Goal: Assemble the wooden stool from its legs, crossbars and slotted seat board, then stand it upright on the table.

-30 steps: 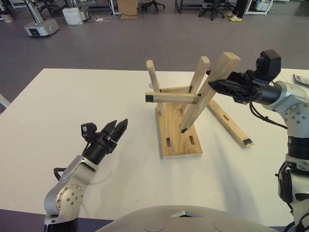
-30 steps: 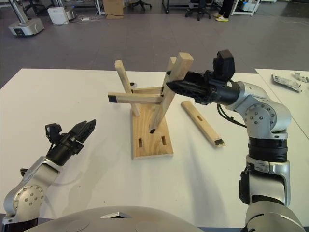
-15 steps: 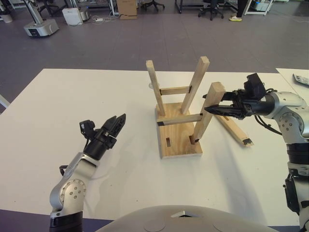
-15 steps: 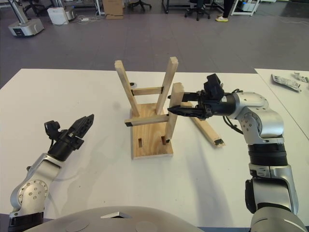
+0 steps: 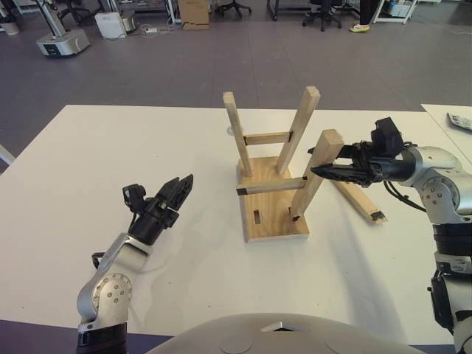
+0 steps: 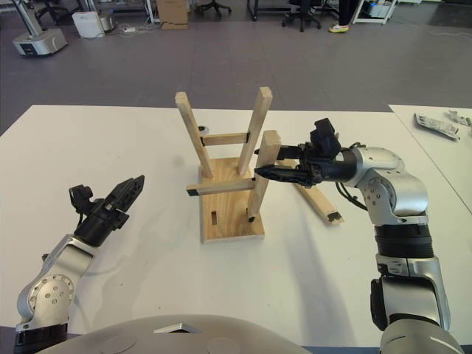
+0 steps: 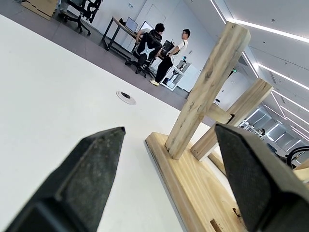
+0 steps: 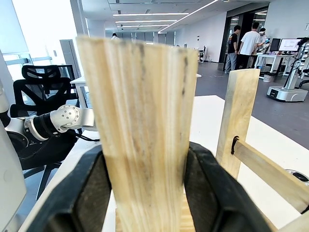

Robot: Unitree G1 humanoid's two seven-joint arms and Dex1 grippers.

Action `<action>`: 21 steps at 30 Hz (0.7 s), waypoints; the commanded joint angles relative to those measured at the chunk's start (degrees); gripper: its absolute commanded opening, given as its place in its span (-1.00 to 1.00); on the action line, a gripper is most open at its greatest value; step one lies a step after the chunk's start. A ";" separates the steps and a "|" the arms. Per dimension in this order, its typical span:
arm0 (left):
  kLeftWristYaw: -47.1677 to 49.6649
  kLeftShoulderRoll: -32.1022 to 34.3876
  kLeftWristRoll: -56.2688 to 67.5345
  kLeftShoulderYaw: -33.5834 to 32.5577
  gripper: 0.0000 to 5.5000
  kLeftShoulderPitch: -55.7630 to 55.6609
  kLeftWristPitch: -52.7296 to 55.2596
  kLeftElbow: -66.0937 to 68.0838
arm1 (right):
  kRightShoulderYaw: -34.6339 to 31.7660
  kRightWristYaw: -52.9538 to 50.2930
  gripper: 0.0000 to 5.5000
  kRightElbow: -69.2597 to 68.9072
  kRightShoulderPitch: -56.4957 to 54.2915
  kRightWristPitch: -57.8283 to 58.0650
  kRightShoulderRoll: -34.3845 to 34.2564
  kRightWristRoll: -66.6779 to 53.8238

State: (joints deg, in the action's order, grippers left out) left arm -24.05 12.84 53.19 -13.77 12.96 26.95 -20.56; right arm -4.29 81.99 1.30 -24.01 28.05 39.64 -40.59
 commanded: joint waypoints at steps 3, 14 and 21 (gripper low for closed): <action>-0.81 0.15 -1.41 0.01 0.24 0.32 -0.38 0.64 | 2.75 2.72 -0.25 3.47 -1.24 -3.16 0.42 3.83; -2.31 -1.24 -1.23 1.01 0.24 1.83 -0.14 0.11 | 7.04 7.49 -0.25 10.08 -4.72 -7.32 0.91 7.64; -3.00 -1.08 -0.40 -0.22 0.24 2.64 0.09 -0.61 | 6.59 7.65 -0.25 8.59 4.78 -6.44 3.38 8.03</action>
State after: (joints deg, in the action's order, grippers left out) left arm -26.89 11.48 52.34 -13.73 15.48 26.95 -20.49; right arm -0.63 89.48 8.28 -24.05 20.66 41.81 -36.96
